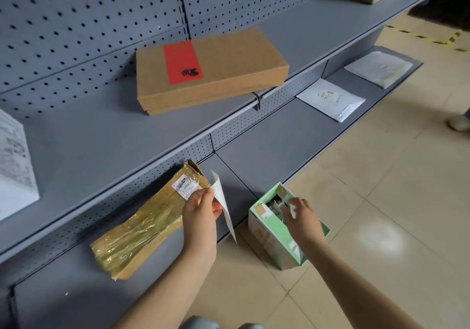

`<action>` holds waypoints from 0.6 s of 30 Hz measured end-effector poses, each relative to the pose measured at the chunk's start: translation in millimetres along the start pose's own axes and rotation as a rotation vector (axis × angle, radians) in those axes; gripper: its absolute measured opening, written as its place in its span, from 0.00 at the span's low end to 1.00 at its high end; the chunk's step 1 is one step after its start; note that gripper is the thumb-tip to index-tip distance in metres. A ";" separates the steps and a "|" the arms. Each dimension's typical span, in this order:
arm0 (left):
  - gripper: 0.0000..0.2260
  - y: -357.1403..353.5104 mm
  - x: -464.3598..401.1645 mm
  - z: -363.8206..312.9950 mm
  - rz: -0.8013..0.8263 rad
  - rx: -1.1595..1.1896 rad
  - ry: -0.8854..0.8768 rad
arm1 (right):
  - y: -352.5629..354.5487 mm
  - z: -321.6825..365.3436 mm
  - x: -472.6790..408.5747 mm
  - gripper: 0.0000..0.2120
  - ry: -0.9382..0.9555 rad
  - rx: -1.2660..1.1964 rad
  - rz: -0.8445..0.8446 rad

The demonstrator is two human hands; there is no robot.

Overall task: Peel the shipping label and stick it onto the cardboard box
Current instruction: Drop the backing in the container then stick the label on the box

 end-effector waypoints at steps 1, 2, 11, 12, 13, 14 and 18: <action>0.07 0.3 5.7 -7.8 -0.005 0.006 0.003 | 9.8 19.0 17.6 0.15 0.057 -0.081 0.010; 0.06 1.0 12.2 -17.2 -0.010 0.012 0.009 | 21.8 39.4 38.0 0.14 0.108 -0.147 0.033; 0.07 6.0 58.1 -110.8 -0.044 0.130 0.045 | 103.1 174.5 152.2 0.15 0.516 -0.109 -0.031; 0.06 6.6 62.6 -121.5 -0.043 0.146 0.046 | 111.5 181.9 156.6 0.12 0.499 -0.134 -0.038; 0.06 6.8 66.0 -129.6 -0.040 0.161 0.045 | 118.7 188.1 159.9 0.09 0.500 -0.161 -0.052; 0.06 7.7 69.4 -138.4 -0.040 0.174 0.037 | 126.6 195.1 164.4 0.06 0.516 -0.179 -0.069; 0.05 12.2 84.4 -172.3 -0.023 0.238 0.012 | 156.6 222.1 183.6 0.02 0.569 -0.185 -0.124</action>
Point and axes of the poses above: each hand's wrist, its own x-axis away from the middle knuckle, its own y-axis out of the back of the hand, z = x × y, the point moved 5 cm from there along -x, towards the middle knuckle, and after that the axes turned 10 degrees about -y, right-handed, at the moved point
